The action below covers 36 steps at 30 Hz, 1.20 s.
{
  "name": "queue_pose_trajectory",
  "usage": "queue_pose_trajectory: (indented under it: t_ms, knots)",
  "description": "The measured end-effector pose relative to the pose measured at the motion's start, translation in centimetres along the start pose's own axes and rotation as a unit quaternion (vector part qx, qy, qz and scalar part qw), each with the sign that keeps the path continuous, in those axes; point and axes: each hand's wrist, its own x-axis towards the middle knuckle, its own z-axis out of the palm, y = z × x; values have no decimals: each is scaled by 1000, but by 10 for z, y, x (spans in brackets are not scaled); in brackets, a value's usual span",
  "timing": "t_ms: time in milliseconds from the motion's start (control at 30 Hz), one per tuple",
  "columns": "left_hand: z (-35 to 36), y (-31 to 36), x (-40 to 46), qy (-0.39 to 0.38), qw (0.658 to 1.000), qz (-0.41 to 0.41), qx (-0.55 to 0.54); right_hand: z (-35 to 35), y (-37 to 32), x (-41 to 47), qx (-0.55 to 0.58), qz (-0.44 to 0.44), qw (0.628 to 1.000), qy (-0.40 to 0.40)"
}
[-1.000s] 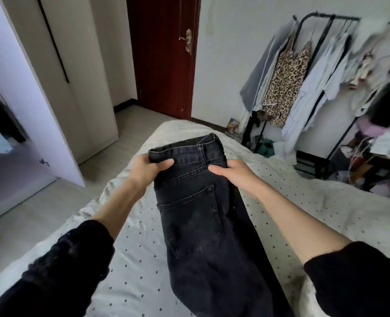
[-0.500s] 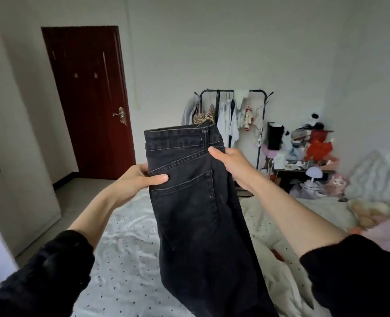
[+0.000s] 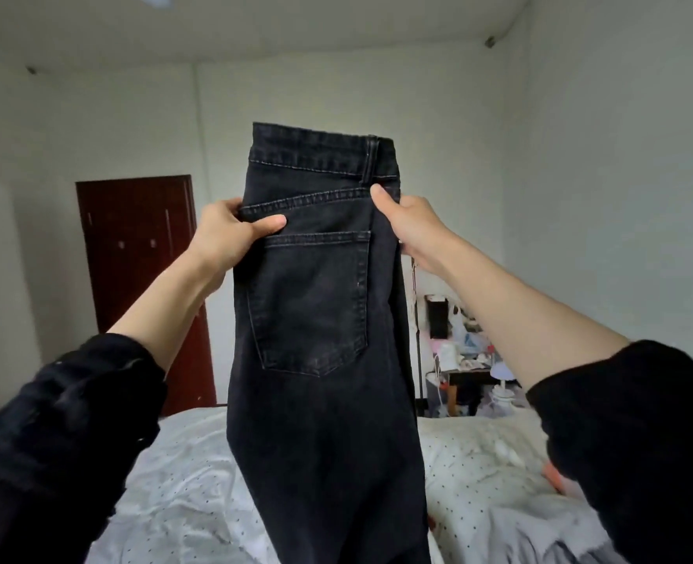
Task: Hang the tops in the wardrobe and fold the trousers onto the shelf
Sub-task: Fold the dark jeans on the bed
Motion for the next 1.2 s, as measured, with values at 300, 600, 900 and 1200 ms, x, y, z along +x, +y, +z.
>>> queue_pose_trajectory:
  t_ms: [300, 600, 900, 1200]
  knots:
    - [23, 121, -7, 53, 996, 75, 11, -74, -88, -9, 3, -105, 994, 27]
    - [15, 97, -14, 16, 999, 0, 28, -58, -58, -5, -5, -59, 998, -9]
    - [-26, 4, 16, 25, 998, -43, 33, 28, -2, 36, -20, -22, 999, -33]
    - [-76, -96, 32, 40, 991, -92, 90, 115, 69, 57, -4, 60, 992, -115]
